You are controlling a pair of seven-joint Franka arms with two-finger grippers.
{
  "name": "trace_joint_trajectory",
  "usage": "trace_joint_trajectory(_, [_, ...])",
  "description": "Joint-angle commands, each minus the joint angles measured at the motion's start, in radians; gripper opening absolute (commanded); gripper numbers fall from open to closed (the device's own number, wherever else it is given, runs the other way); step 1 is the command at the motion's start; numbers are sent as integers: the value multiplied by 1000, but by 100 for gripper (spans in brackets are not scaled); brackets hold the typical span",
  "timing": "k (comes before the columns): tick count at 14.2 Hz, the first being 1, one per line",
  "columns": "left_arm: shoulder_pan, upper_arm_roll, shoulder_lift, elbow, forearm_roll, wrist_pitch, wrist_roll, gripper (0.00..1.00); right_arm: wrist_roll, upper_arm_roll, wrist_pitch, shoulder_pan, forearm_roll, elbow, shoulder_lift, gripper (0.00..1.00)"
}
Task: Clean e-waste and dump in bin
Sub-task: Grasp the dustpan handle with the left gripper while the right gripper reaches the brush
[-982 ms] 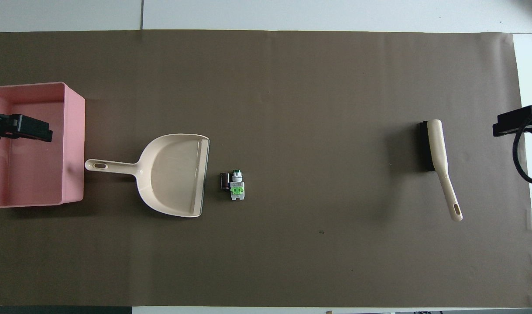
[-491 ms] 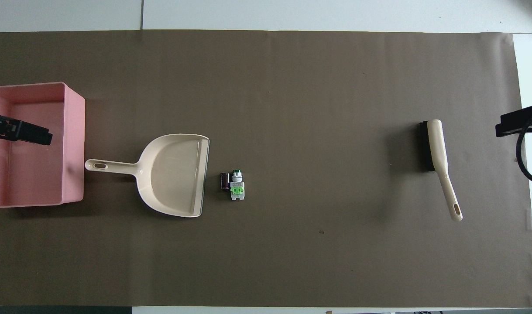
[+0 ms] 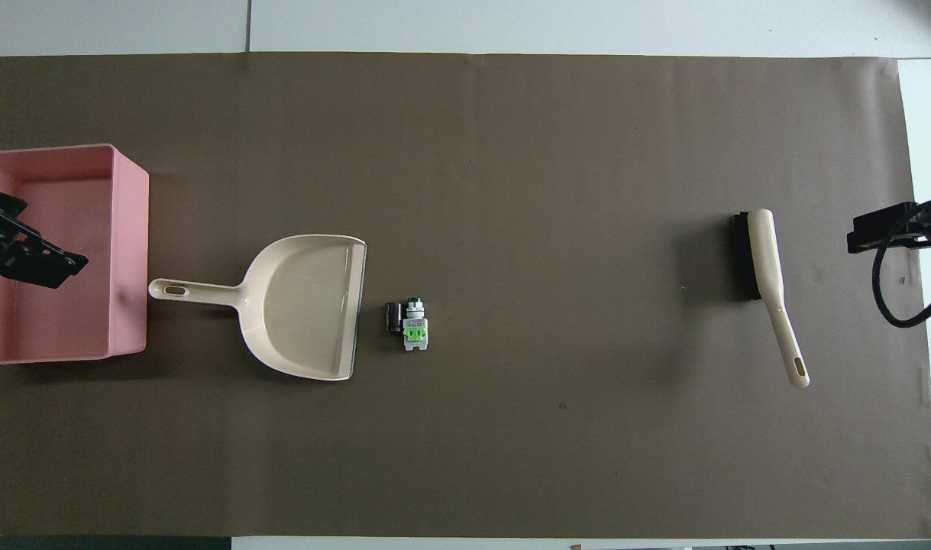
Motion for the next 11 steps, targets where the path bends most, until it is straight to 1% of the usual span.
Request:
trace_joint_trajectory(1, [-28,-3,-72,-138,12,87,249,98,-47,3,142,-31,12,-237,-94,99])
trace_joint_trajectory(2, [-41,-4,-71,-163,12,93,364,98,-67,3,172,-56,12,-265,-85,99])
trace_joint_trajectory(3, [-53,-6,-66,-192,14,125,433,97,-92,3,218,-65,12,-302,-71,99])
trace_joint_trajectory(5, [-62,-6,-57,-245,21,200,495,97,-103,3,322,-70,14,-375,-53,99])
trace_joint_trajectory(6, [-82,-7,-43,-267,36,219,499,97,-103,3,368,-83,14,-414,-44,99])
trace_joint_trajectory(7, [-105,-7,-31,-301,76,246,492,97,-107,3,410,-91,15,-455,-35,99])
trace_joint_trajectory(8, [-116,-7,-22,-345,111,301,483,97,-119,3,450,-97,15,-494,-25,99])
trace_joint_trajectory(10, [-116,-6,-17,-432,122,442,482,97,-148,3,479,-114,15,-541,-22,99])
trace_joint_trajectory(11, [-116,-6,4,-454,123,481,480,97,-150,3,487,-114,20,-557,-22,99])
